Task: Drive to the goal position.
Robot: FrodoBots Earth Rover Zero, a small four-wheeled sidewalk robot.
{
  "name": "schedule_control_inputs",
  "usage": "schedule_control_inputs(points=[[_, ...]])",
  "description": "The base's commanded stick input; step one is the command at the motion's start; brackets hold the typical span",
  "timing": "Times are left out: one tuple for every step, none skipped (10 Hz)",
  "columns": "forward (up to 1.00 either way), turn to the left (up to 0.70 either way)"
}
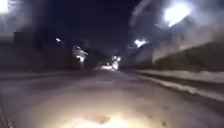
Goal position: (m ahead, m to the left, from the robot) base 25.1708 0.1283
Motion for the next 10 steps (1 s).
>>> schedule_control_inputs(points=[[0.7,0.0],[0.7,0.0],[0.7,0.0],[0.7,0.0],[0.7,0.0],[0.7,0.0],[0.7,0.0],[0.7,0.0],[0.7,0.0],[0.7,0.0]])
